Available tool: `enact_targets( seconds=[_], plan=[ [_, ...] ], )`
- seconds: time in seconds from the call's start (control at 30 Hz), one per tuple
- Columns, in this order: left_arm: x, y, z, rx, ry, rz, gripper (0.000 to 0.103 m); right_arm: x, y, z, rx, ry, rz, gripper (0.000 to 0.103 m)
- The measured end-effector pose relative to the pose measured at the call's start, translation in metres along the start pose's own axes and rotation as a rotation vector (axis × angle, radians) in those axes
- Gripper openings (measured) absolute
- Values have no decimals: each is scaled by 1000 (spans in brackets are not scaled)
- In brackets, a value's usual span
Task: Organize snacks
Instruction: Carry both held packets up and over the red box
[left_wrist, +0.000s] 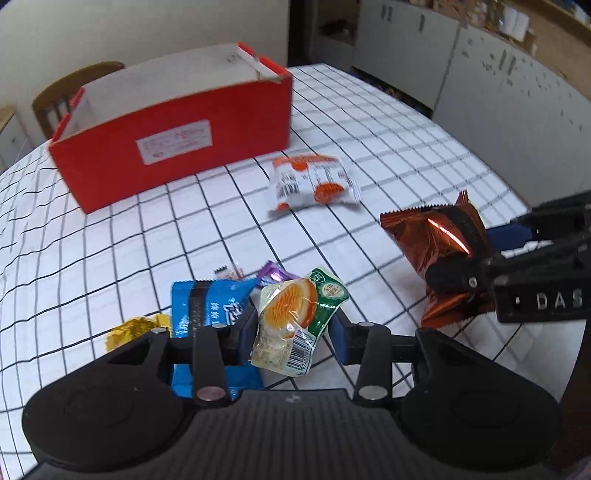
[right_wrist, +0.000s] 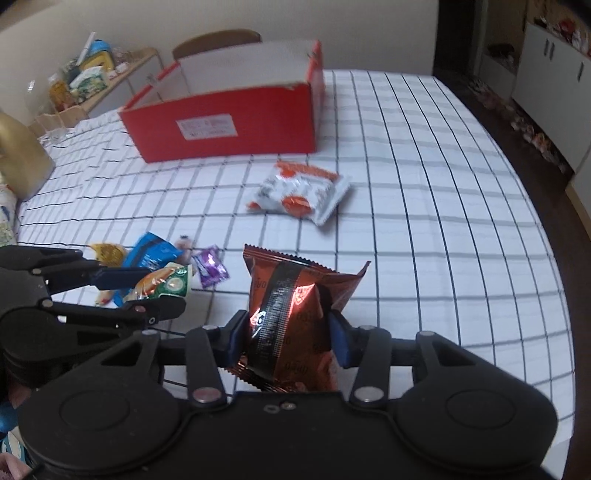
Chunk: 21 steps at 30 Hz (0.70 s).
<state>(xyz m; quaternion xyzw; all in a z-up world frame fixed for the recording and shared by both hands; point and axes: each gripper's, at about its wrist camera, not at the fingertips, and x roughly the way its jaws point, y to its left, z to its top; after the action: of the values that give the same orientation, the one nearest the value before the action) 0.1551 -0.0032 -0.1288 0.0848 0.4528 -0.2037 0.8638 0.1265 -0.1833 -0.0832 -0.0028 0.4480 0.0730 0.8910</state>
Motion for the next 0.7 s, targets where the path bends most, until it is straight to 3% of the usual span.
enact_targets(
  seconds=[0.33,0.7],
  plan=[
    [-34,15,24,-128,-58,59,40,-27,20,27,-76,-86,51,44],
    [-71,34,56,-204,-173,70,39,-50,41,64,-150,-197,84,44]
  ],
)
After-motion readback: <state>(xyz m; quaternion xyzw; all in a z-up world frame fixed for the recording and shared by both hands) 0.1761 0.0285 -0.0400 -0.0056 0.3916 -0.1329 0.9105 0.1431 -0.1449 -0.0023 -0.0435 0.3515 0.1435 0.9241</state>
